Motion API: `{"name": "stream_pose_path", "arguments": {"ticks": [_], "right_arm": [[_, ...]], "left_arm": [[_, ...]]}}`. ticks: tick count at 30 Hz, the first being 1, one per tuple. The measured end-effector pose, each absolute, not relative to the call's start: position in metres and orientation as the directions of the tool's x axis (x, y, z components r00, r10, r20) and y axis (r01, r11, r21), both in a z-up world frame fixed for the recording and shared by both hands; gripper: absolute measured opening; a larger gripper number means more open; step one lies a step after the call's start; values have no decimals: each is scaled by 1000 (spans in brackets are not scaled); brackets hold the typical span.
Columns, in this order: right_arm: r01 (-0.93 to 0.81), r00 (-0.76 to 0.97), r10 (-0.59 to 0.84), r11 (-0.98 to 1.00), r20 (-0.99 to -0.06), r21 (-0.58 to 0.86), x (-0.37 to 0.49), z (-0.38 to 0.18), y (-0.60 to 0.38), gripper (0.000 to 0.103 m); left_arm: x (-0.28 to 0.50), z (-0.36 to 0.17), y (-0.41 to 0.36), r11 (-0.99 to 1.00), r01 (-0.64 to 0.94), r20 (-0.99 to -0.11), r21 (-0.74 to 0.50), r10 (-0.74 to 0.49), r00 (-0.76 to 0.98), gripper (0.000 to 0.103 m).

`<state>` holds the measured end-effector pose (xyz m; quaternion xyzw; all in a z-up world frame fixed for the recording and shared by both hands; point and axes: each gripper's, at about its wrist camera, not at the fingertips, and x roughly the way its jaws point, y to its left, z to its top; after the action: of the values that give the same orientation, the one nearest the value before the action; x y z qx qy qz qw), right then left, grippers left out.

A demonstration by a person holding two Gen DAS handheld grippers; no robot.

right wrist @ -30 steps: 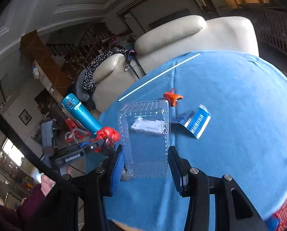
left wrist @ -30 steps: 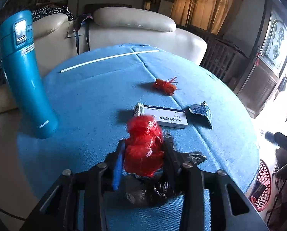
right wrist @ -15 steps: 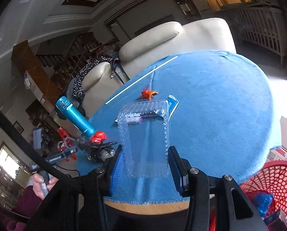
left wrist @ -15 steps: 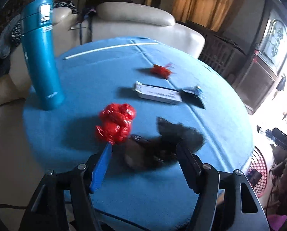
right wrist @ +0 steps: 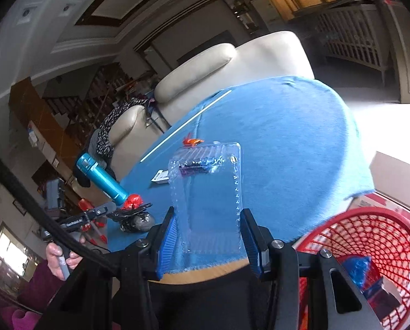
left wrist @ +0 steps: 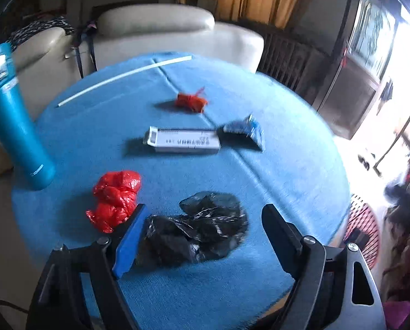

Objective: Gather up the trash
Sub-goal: 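Grasp the black plastic bag with the left tool while the right tool holds the clear tray, then carry the black bag with the left tool while the right tool carries the tray over the red basket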

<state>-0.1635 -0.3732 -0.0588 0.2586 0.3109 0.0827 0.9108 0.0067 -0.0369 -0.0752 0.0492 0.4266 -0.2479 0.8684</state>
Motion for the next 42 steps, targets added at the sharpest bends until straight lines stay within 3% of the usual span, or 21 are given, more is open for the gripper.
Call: {"name": "stream_pose_path", "arguments": {"ticks": [8, 12, 15, 19, 29, 30, 31, 32, 37, 42], "right_arm": [[72, 796, 262, 854, -546, 516, -193, -61, -400, 48], [95, 801, 252, 842, -543, 531, -197, -62, -409, 48], [87, 807, 251, 844, -534, 529, -198, -59, -408, 48], [80, 812, 252, 845, -526, 528, -197, -57, -405, 48], [81, 822, 239, 850, -517, 521, -203, -52, -407, 48], [82, 823, 237, 849, -516, 521, -204, -52, -408, 48], [82, 825, 235, 850, -515, 520, -205, -51, -408, 48], [83, 825, 233, 851, -515, 518, -206, -50, -409, 48], [93, 818, 220, 861, -531, 500, -212, -45, -412, 48], [90, 804, 190, 897, -563, 432, -230, -34, -417, 48]], "left_arm": [[15, -106, -60, 844, 535, -799, -31, -342, 494, 84], [11, -119, -62, 841, 537, -818, -62, -351, 455, 81], [3, -120, -63, 840, 532, -824, -104, -372, 427, 69], [-7, -117, -62, 858, 482, -833, -179, -393, 390, 68], [-11, -119, -63, 861, 482, -846, -163, -373, 381, 70], [-10, -119, -63, 860, 483, -845, -166, -376, 380, 68], [-10, -119, -63, 855, 490, -841, -173, -387, 378, 55], [-10, -119, -64, 852, 495, -841, -170, -387, 377, 50], [-11, -120, -70, 850, 511, -838, -125, -366, 404, 42], [-15, -104, -77, 849, 518, -815, -108, -374, 443, 39]]}}
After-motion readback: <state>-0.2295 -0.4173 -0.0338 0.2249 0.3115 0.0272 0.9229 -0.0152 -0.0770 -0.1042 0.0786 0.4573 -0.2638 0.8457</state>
